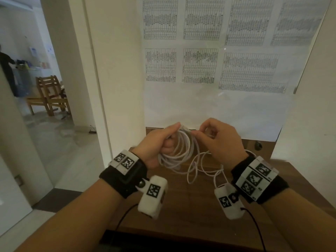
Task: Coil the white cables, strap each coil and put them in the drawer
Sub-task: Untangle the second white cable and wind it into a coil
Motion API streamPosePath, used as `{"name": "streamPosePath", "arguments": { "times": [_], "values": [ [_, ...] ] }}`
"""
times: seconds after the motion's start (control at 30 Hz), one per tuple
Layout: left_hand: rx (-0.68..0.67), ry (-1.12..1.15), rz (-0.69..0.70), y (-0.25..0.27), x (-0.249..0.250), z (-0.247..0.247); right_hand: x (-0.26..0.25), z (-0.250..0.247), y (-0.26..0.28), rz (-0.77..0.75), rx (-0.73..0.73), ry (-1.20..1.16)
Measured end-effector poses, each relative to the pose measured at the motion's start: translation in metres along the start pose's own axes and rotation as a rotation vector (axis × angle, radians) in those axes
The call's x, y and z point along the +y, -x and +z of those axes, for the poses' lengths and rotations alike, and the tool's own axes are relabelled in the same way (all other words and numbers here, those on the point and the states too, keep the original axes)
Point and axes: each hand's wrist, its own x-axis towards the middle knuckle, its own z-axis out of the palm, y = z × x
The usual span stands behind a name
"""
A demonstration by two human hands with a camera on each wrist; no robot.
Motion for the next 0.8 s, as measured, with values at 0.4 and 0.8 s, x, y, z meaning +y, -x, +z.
{"name": "streamPosePath", "arguments": {
  "times": [0.4, 0.8],
  "values": [
    [-0.093, 0.063, 0.014, 0.003, 0.001, 0.018, -0.002, 0.021, 0.004, 0.193, -0.446, -0.551],
    [-0.157, 0.214, 0.047, 0.005, -0.004, 0.020, -0.007, 0.017, 0.002, 0.280, -0.218, -0.618]
  ]
}}
